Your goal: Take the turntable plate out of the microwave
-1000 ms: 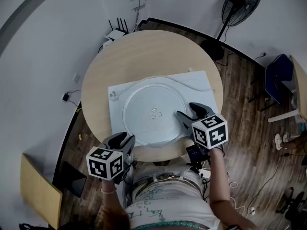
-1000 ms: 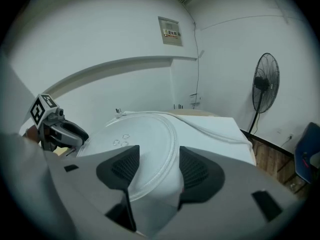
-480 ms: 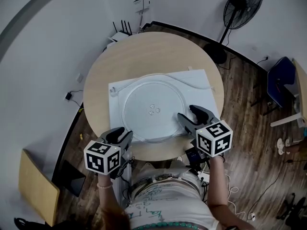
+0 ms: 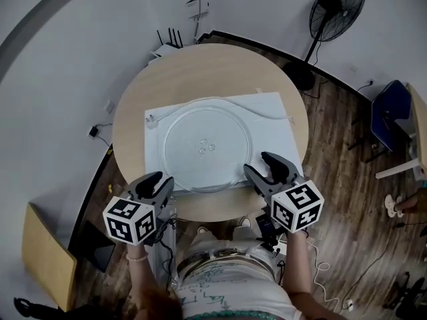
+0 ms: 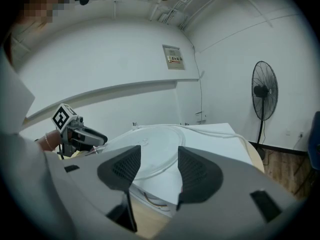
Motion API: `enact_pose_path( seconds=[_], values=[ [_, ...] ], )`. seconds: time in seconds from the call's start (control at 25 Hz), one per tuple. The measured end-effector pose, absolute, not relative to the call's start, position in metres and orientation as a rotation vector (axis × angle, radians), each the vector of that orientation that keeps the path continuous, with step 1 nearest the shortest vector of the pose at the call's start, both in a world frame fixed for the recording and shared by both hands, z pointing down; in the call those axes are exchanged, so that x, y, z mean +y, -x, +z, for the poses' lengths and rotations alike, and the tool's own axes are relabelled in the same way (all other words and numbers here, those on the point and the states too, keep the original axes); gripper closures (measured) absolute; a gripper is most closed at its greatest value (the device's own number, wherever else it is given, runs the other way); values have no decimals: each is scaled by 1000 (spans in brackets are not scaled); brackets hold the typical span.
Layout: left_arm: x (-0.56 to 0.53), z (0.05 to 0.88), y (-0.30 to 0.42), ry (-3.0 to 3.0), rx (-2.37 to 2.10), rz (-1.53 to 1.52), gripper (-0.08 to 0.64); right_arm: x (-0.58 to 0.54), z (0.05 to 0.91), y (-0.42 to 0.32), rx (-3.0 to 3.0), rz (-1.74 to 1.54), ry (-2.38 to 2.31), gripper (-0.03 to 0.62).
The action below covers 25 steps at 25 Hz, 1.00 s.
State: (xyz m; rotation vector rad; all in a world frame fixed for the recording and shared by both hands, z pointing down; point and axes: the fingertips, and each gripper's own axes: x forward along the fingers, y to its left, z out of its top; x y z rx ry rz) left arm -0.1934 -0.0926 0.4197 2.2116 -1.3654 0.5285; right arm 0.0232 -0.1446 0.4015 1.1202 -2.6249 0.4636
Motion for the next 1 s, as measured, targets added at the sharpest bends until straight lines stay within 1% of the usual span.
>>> enact_pose_path(
  seconds=[0.12, 0.2, 0.28, 0.32, 0.44, 0.52, 0.64, 0.72, 0.8, 1.0],
  values=[
    [-86, 414, 191, -2262, -1402, 541, 414, -139, 401, -28, -2623, 413, -1134, 377],
    [-85, 413, 190, -2283, -1438, 598, 419, -139, 398, -31, -2629, 390, -1159, 412],
    [-82, 414, 192, -2271, -1493, 704, 476, -138, 397, -33, -2630, 361, -1176, 444],
    [-80, 414, 193, -2254, -1514, 767, 525, -137, 397, -33, -2633, 349, -1179, 474],
    [-74, 407, 191, -2216, -1515, 886, 532, -135, 394, -36, -2660, 351, -1195, 525],
    [-75, 390, 188, -2254, -1537, 798, 532, -135, 393, -38, -2682, 370, -1203, 540],
    [-77, 364, 186, -2287, -1582, 457, 532, -134, 394, -36, -2691, 387, -1186, 560],
    [-77, 358, 191, -2240, -1659, 296, 532, -131, 395, -34, -2682, 364, -1168, 568],
    [-76, 365, 199, -2186, -1738, 289, 532, -129, 397, -32, -2664, 328, -1153, 583],
    [-79, 404, 198, -2121, -1709, 537, 532, -125, 404, -28, -2636, 309, -1123, 586]
  ],
)
